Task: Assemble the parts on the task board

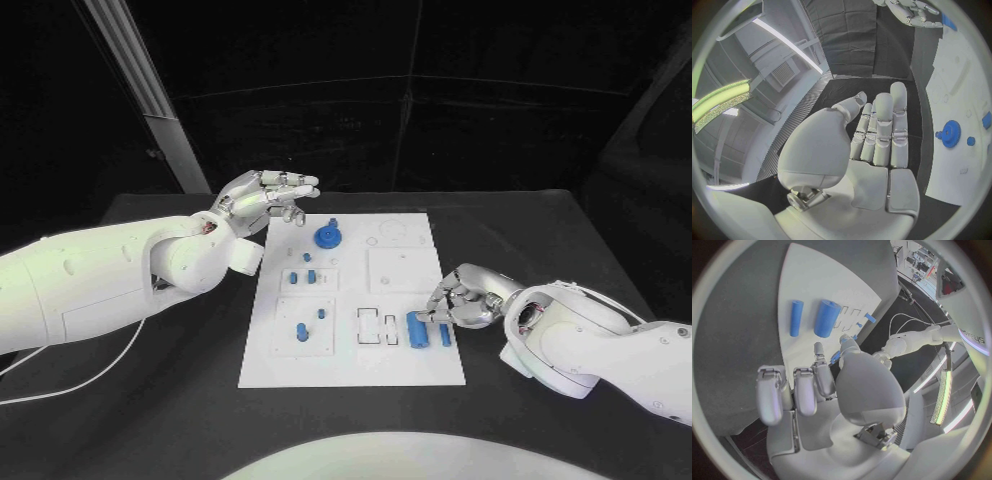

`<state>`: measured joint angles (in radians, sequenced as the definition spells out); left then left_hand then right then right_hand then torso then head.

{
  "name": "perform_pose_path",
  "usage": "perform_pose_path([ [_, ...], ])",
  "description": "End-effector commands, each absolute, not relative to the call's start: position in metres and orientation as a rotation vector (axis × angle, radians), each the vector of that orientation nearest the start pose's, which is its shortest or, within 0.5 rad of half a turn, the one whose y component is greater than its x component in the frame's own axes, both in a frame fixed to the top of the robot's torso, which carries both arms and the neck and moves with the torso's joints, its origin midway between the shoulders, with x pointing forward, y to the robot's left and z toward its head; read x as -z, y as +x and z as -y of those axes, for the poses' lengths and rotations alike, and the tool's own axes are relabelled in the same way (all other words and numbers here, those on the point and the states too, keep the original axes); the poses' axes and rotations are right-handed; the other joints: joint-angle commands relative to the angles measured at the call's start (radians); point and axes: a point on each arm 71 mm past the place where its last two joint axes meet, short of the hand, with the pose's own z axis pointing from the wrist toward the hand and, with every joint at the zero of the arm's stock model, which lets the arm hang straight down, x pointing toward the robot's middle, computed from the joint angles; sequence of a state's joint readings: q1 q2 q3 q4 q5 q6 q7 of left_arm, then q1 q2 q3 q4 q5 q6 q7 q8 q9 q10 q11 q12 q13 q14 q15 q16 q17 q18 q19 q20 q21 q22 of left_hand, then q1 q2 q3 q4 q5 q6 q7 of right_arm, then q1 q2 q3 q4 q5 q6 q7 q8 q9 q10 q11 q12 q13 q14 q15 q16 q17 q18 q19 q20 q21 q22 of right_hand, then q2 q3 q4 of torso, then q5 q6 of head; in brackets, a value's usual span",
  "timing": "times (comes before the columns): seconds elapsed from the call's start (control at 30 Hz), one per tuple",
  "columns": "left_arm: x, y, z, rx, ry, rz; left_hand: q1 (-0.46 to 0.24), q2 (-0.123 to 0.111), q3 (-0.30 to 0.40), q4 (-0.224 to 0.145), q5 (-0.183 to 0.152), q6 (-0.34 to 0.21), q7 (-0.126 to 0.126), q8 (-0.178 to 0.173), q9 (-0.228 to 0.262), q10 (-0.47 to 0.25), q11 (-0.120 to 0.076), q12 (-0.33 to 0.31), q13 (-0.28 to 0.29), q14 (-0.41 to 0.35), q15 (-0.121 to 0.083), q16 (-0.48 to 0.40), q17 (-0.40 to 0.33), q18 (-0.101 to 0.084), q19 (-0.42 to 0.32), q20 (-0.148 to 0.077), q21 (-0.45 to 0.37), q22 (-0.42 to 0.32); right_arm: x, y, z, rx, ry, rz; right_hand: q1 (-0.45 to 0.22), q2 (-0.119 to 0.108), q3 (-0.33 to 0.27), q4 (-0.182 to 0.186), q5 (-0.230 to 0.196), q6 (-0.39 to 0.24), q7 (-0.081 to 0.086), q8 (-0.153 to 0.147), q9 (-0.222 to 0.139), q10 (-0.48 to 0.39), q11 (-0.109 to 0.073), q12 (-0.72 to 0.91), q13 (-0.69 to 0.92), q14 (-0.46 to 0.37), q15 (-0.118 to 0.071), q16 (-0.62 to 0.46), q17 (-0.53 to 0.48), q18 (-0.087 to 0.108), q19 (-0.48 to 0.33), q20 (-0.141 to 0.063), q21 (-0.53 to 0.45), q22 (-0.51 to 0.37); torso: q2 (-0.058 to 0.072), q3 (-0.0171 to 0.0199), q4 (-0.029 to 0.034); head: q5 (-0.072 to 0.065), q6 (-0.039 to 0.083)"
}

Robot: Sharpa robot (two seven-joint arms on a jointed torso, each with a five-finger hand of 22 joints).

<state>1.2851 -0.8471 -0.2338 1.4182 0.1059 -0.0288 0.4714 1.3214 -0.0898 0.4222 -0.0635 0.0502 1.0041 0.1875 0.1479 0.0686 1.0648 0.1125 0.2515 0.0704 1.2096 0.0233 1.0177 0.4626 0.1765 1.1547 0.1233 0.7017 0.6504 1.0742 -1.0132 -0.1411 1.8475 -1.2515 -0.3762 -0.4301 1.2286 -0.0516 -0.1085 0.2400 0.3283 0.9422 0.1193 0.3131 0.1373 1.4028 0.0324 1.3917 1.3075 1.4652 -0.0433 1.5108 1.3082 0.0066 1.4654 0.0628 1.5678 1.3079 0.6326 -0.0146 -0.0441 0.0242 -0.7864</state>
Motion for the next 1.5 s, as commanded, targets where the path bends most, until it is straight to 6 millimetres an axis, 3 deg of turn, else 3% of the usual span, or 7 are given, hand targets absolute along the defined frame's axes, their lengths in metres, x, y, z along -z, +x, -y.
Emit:
perform_pose_path([
  [0.03, 0.205, 0.492, -0.235, 1.708, -1.126, -1.518, -0.003, 0.011, -0.006, 0.0, 0.004, -0.008, 0.0, 0.007, -0.001, -0.005, 0.002, 0.004, -0.002, -0.007, 0.003, -0.002, -0.002, 0.007, 0.0, 0.003, -0.006, -0.002, 0.256, 0.381, 0.211, -0.447, 0.214, -2.035, -0.006, 0.009, -0.013, 0.007, 0.012, -0.011, 0.001, 0.01, 0.004, 0.004, 0.007, 0.007, 0.012, 0.087, 0.008, 0.008, 0.171, -0.007, 0.105, 0.005, 0.003, 0.263, 0.0, -0.0009, -0.0003, -0.003, 0.001],
  [0.5, 0.205, 0.492, -0.236, 1.706, -1.128, -1.521, -0.003, 0.012, -0.007, 0.0, 0.004, -0.008, 0.0, 0.007, -0.001, -0.006, 0.002, 0.004, -0.002, -0.008, 0.003, -0.002, -0.002, 0.006, 0.0, 0.003, -0.007, -0.002, 0.267, 0.38, 0.193, -0.423, 0.179, -2.096, -0.019, 0.023, -0.043, 0.033, 0.014, -0.025, 0.0, 0.037, 0.019, 0.017, 0.006, 0.02, 0.036, 0.09, 0.008, 0.016, 0.184, -0.007, 0.105, 0.005, 0.003, 0.263, 0.002, -0.0005, 0.0026, 0.001, -0.003],
  [0.87, 0.206, 0.492, -0.238, 1.698, -1.131, -1.52, -0.003, 0.012, -0.007, 0.0, 0.004, -0.008, 0.0, 0.007, -0.001, -0.006, 0.002, 0.004, -0.002, -0.008, 0.003, -0.002, -0.002, 0.006, 0.0, 0.003, -0.007, -0.002, 0.273, 0.375, 0.178, -0.454, 0.149, -2.133, -0.012, 0.021, -0.054, 0.033, 0.008, -0.029, -0.001, 0.049, 0.028, 0.023, 0.005, 0.025, 0.046, 0.09, 0.007, 0.019, 0.189, -0.007, 0.105, 0.005, 0.003, 0.263, 0.001, -0.0008, 0.0003, 0.01, -0.01],
  [1.27, 0.206, 0.492, -0.239, 1.697, -1.135, -1.527, -0.003, 0.012, -0.008, 0.0, 0.004, -0.009, 0.0, 0.007, -0.001, -0.007, 0.002, 0.005, -0.002, -0.009, 0.003, -0.002, -0.003, 0.007, 0.0, 0.003, -0.007, -0.003, 0.276, 0.374, 0.174, -0.415, 0.117, -2.158, -0.026, 0.017, -0.091, 0.045, -0.026, -0.033, -0.007, 0.085, 0.06, 0.019, 0.0, 0.018, 0.044, 0.09, 0.004, 0.019, 0.188, -0.007, 0.105, 0.002, 0.003, 0.263, 0.001, -0.0015, 0.0014, 0.011, -0.015],
  [1.5, 0.206, 0.491, -0.239, 1.698, -1.136, -1.531, -0.004, 0.012, -0.009, 0.0, 0.004, -0.01, 0.001, 0.007, -0.001, -0.009, 0.002, 0.005, -0.002, -0.009, 0.004, -0.002, -0.003, 0.006, 0.0, 0.003, -0.008, -0.003, 0.276, 0.374, 0.17, -0.401, 0.097, -2.151, -0.001, 0.008, -0.101, 0.031, -0.052, -0.038, -0.009, 0.104, 0.077, 0.019, -0.002, 0.015, 0.046, 0.09, 0.002, 0.019, 0.189, -0.007, 0.105, 0.001, 0.003, 0.263, 0.001, -0.0014, 0.0023, 0.011, -0.018],
])
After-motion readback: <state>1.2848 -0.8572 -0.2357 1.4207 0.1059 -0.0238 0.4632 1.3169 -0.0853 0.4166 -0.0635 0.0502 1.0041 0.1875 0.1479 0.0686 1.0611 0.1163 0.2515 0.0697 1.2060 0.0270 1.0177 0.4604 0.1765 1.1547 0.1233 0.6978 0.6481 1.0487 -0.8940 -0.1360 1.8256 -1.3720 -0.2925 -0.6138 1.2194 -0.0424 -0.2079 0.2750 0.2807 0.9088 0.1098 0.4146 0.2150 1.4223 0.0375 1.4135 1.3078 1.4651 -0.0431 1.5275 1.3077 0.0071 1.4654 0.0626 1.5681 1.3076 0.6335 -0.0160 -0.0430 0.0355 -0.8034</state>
